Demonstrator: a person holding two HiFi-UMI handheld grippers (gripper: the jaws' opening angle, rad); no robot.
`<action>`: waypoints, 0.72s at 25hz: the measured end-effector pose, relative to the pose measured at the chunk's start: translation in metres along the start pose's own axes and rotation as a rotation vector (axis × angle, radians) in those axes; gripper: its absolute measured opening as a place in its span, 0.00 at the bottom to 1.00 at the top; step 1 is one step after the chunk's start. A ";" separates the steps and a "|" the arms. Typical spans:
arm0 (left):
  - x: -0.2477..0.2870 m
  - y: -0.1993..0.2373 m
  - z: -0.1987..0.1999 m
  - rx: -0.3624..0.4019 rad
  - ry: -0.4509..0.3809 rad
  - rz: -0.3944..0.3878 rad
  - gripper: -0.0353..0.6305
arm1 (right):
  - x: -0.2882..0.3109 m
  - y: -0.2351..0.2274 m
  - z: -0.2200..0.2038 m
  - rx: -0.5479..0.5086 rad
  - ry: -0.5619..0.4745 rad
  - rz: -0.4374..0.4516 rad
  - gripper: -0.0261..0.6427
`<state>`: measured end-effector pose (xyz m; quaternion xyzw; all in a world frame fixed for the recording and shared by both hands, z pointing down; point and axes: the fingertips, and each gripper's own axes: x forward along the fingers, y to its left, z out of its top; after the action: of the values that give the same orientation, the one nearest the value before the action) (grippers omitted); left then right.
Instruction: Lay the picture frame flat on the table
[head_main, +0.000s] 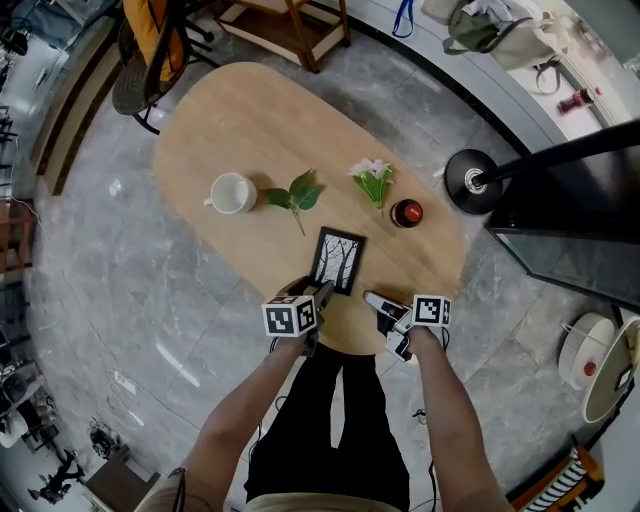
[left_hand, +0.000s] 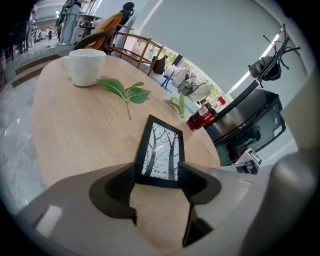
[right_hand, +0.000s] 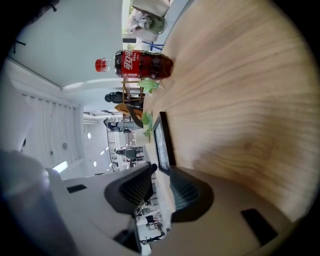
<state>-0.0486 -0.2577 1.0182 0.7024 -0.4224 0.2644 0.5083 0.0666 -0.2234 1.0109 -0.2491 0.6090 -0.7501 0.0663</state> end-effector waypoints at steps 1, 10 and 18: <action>0.001 0.000 -0.001 -0.006 0.002 -0.006 0.44 | 0.000 0.000 0.000 -0.001 0.000 0.002 0.21; 0.005 -0.014 0.005 -0.033 0.018 -0.067 0.44 | -0.007 0.016 -0.003 -0.027 0.004 0.001 0.20; -0.038 -0.051 0.007 0.085 0.057 -0.081 0.44 | -0.013 0.079 -0.012 -0.182 0.015 -0.074 0.21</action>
<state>-0.0243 -0.2456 0.9599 0.7320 -0.3675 0.2812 0.5001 0.0560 -0.2271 0.9308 -0.2708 0.6655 -0.6954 0.0114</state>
